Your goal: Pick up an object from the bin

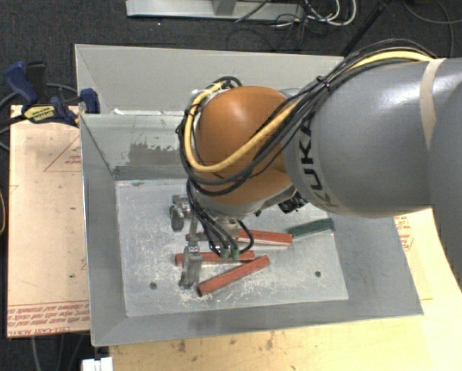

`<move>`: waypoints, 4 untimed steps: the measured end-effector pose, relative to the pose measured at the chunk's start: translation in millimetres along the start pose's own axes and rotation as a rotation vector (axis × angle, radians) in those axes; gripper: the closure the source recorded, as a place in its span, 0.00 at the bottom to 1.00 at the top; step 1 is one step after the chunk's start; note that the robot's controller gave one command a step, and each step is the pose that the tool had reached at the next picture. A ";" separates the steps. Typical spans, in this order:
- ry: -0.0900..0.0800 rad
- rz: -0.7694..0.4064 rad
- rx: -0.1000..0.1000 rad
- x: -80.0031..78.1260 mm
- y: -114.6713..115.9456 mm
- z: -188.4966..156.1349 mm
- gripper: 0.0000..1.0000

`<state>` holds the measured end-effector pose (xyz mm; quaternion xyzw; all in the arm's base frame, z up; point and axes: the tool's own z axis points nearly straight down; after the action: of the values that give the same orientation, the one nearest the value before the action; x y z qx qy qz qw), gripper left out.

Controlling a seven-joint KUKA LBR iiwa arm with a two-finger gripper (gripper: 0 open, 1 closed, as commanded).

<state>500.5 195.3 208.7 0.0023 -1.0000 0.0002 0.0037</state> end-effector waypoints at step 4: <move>-0.008 0.088 -0.003 -41.9 -56.8 135.6 1.00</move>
Offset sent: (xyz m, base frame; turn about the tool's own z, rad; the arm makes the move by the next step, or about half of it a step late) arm 0.0000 0.0000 0.0000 0.0000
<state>541.6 138.6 72.7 -0.0417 -0.9991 -0.0011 -0.0001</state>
